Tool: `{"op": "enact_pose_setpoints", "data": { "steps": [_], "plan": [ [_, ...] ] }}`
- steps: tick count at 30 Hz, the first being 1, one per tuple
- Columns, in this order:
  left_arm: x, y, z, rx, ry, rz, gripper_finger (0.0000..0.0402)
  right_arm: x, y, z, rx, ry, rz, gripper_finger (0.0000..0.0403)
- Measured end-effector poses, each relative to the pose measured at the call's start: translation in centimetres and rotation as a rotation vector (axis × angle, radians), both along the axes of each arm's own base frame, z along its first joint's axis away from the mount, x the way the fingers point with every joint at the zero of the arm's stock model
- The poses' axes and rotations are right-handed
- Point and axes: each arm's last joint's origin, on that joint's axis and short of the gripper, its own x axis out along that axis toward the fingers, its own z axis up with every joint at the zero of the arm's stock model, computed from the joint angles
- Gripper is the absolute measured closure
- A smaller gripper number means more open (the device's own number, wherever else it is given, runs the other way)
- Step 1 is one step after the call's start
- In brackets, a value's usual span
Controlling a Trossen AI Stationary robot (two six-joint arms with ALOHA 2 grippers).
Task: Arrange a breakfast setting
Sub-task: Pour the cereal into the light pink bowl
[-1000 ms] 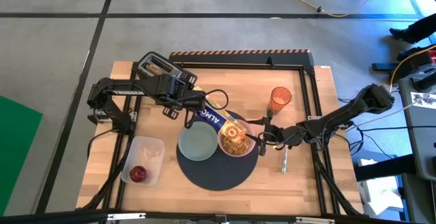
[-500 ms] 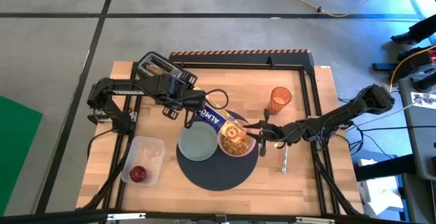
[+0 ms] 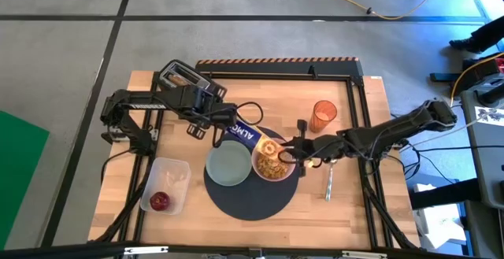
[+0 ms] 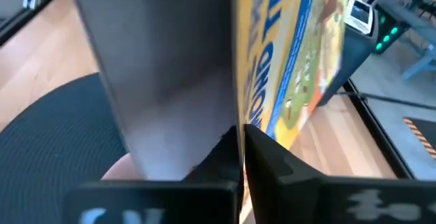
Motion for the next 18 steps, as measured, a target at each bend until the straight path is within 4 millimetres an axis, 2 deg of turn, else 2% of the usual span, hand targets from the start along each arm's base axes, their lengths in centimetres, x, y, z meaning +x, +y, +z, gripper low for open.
{"op": "enact_pose_setpoints", "data": {
  "steps": [7, 13, 18],
  "plan": [
    [0.1, -0.2, -0.1, -0.083, -0.054, 0.08, 0.0211, 0.0, 0.1, 4.8, 0.008, 0.097, 0.036, 0.0402],
    [0.2, -0.5, -0.1, -0.177, -0.102, 0.153, 0.0211, -0.9, -0.1, 8.9, 0.001, 0.164, 0.074, 0.0402],
    [0.6, -0.6, 0.1, -0.246, -0.164, 0.175, 0.0211, -2.0, -1.6, 13.5, 0.02, 0.168, 0.113, 0.0402]
  ]
}}
